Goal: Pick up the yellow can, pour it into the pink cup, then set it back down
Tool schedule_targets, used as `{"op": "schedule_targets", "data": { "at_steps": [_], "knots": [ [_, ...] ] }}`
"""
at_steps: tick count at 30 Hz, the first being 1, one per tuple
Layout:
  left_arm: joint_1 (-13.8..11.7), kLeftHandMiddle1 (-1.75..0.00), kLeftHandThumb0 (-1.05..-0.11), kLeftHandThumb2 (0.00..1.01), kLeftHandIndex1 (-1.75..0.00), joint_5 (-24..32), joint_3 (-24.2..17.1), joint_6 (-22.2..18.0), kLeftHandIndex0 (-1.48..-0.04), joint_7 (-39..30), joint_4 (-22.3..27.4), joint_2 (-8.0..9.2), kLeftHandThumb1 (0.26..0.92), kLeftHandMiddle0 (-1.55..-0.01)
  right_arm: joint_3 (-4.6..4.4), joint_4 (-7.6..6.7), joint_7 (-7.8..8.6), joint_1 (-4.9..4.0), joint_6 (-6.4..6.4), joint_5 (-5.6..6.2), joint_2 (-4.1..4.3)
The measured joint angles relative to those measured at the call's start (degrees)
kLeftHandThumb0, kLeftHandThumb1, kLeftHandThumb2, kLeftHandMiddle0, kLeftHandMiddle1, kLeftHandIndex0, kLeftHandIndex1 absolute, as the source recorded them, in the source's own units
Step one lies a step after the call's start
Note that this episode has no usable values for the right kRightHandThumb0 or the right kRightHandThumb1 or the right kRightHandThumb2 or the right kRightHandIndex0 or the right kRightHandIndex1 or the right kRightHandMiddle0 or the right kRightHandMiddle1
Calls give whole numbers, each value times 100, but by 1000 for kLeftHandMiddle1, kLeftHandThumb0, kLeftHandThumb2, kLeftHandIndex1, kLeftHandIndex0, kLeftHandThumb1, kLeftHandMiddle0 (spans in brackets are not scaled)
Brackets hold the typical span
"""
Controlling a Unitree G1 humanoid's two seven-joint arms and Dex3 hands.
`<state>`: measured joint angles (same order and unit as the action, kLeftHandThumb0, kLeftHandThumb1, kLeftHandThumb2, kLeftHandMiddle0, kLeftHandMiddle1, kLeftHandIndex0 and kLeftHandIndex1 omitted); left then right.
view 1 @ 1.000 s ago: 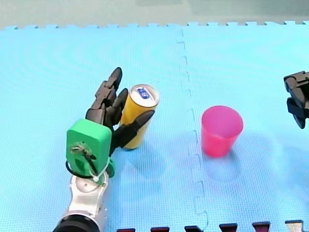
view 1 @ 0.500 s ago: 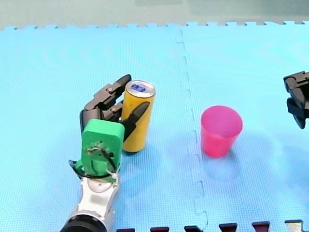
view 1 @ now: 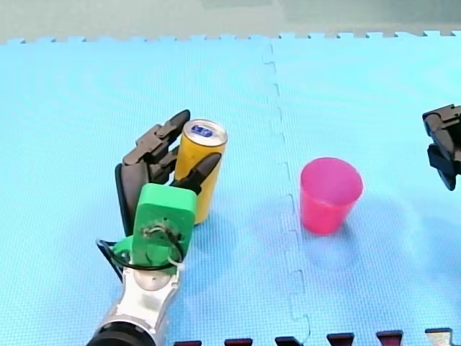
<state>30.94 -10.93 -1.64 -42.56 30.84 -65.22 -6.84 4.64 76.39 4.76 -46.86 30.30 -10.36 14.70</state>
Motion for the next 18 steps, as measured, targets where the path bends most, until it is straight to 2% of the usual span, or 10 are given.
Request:
{"op": "schedule_targets", "data": {
  "at_steps": [10, 18],
  "knots": [
    [0, -23, -346, 0, 0, 0, 28, -19, -1219, -11, 8, 56, 793, -1376, -12, 21, -34, -60, -46, -8, 0],
    [8, -14, -345, 0, 0, 6, 27, -18, -1217, -7, 12, 52, 793, -1375, 20, 29, 4, -82, -82, 0, 7]
  ]
}}
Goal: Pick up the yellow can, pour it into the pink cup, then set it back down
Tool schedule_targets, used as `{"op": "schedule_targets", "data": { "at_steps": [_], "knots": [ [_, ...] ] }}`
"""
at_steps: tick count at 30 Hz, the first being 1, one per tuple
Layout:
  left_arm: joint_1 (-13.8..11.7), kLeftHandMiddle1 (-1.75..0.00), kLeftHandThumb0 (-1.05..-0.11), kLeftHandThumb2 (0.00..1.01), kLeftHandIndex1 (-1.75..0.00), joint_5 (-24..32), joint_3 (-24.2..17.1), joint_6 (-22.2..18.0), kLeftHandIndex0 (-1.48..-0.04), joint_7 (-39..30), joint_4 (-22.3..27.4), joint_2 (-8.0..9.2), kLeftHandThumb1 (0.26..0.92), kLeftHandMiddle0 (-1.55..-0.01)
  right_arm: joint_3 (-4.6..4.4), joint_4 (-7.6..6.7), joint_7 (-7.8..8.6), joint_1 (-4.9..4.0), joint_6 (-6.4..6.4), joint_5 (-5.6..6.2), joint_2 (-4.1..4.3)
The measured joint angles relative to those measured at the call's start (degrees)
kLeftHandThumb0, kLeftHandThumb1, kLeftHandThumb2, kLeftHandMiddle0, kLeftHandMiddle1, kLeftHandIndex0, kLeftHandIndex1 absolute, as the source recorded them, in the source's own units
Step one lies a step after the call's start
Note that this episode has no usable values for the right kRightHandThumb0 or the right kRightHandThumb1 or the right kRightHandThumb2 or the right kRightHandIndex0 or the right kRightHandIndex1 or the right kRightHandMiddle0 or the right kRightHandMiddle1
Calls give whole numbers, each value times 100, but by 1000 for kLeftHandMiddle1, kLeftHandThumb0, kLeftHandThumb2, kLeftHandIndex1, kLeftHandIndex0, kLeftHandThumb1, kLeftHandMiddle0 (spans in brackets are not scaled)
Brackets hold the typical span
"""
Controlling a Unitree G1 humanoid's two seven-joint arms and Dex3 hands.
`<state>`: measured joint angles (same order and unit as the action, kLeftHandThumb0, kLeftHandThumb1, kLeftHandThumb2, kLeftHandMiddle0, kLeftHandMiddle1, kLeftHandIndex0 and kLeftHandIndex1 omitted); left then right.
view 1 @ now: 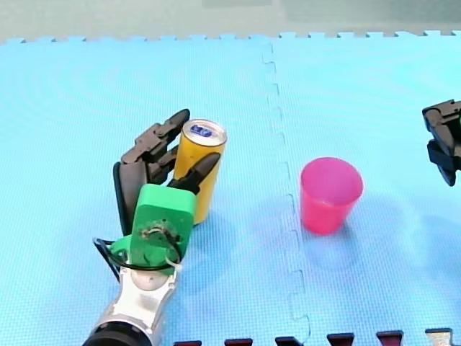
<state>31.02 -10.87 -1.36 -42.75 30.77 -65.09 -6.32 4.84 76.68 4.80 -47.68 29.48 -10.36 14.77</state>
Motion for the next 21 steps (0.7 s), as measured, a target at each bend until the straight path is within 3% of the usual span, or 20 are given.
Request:
{"op": "schedule_targets", "data": {
  "at_steps": [5, 13, 21],
  "knots": [
    [46, -9, -344, 0, 0, -12, 28, 21, -1216, 63, 19, -70, 793, -1374, 9, 0, 30, 0, 1, -4, 25],
    [422, -2, -344, 1, 0, 1, 59, 109, -1207, -40, 87, -168, 796, -1365, -65, -2, 31, 0, 15, -77, 35],
    [462, -4, -349, 1, 0, 7, 83, 127, -1204, -124, 136, -202, 799, -1371, -73, -3, 14, 1, 38, -98, 34]
  ]
}}
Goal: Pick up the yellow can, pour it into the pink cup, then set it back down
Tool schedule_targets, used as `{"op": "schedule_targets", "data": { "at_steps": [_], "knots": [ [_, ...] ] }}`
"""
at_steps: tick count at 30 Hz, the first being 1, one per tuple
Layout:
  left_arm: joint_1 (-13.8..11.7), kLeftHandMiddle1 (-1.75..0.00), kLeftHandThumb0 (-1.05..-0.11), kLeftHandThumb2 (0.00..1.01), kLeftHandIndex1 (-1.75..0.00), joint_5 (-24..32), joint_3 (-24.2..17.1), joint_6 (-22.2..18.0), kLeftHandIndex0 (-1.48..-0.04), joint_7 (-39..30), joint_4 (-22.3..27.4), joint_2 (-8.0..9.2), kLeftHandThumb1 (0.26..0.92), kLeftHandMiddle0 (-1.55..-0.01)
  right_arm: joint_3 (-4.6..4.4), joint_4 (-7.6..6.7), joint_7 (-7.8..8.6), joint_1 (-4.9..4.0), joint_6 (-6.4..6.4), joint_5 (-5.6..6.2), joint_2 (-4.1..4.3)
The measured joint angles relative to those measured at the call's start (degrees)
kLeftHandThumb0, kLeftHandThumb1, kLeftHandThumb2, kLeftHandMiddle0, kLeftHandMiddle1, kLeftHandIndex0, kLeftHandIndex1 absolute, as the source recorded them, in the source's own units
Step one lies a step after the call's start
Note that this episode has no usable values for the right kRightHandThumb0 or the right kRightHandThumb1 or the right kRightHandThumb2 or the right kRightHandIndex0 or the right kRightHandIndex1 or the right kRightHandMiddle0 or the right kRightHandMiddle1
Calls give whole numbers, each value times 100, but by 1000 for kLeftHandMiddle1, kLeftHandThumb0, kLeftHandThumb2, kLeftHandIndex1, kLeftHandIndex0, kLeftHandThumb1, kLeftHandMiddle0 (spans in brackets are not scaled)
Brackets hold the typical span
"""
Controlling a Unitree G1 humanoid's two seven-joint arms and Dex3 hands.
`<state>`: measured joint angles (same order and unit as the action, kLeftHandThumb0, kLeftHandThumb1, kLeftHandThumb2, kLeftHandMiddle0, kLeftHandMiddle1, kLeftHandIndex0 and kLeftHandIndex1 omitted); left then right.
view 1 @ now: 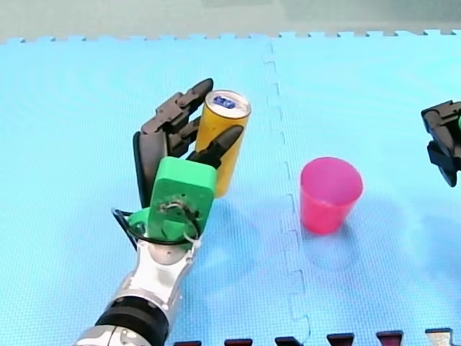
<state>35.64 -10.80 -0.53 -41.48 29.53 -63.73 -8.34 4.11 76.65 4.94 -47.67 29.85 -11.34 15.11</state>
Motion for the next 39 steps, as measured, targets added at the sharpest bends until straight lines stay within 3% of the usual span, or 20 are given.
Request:
{"op": "schedule_targets", "data": {
  "at_steps": [18, 27, 39],
  "knots": [
    [-246, 0, -364, 0, 0, 67, -25, 46, -1190, -76, 132, -101, 799, -1365, 24, -1, 34, 34, 33, 9, -1],
    [-376, 0, -387, 4, 0, 389, -207, -232, -1180, -178, 41, -290, 809, -1337, 34, -4, 0, 56, 46, 9, -1],
    [-391, 0, -393, 3, 0, 542, -342, -447, -1182, -414, -150, -352, 824, -1301, 83, -5, 5, 101, 51, 59, 1]
  ]
}}
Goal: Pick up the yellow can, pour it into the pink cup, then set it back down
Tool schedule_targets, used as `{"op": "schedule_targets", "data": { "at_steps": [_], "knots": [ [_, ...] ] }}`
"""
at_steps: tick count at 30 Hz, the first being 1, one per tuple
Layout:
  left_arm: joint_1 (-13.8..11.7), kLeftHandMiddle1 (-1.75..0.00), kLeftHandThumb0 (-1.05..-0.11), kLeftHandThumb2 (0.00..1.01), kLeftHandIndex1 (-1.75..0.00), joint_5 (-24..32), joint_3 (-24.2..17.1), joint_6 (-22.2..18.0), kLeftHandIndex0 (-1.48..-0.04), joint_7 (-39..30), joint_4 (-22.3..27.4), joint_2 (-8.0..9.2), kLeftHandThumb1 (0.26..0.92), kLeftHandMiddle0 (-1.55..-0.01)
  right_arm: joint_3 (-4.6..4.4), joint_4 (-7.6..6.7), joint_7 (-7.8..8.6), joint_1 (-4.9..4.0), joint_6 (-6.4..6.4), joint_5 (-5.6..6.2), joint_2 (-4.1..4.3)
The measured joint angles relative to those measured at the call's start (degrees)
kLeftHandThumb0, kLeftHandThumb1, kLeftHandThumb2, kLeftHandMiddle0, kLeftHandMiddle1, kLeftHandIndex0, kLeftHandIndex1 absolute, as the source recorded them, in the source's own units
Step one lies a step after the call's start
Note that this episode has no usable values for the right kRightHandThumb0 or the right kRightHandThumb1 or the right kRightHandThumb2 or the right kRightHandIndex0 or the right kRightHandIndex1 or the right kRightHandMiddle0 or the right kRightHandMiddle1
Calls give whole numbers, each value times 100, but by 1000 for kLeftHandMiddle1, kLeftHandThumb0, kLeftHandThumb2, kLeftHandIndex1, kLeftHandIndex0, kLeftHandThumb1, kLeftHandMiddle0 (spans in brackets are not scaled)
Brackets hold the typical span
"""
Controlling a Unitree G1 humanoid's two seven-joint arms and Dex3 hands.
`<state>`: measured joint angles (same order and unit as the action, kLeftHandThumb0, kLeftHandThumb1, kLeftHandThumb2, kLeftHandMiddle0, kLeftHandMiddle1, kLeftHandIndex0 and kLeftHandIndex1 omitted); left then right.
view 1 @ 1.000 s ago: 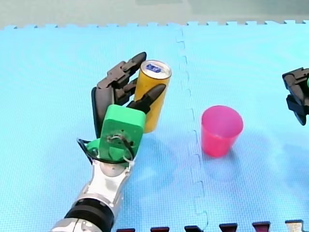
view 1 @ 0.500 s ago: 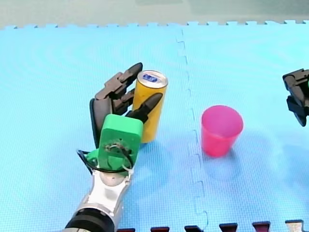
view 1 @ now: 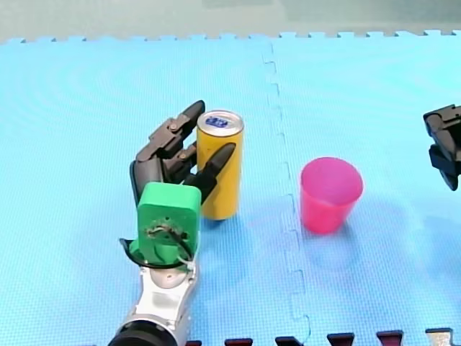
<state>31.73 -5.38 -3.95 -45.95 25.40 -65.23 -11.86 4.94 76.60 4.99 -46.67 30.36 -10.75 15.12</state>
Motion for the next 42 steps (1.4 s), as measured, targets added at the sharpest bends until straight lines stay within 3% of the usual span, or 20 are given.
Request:
{"op": "schedule_targets", "data": {
  "at_steps": [24, 42],
  "knots": [
    [9, 0, -406, 1, 0, -18, -71, -100, -1176, -98, -155, -15, 830, -1295, 12, 0, 25, 18, -4, 27, 28],
    [-8, 0, -366, 2, 0, -518, 69, -803, -1162, 669, -548, 58, 835, -1270, 26, -14, 113, 13, -18, 54, 67]
  ]
}}
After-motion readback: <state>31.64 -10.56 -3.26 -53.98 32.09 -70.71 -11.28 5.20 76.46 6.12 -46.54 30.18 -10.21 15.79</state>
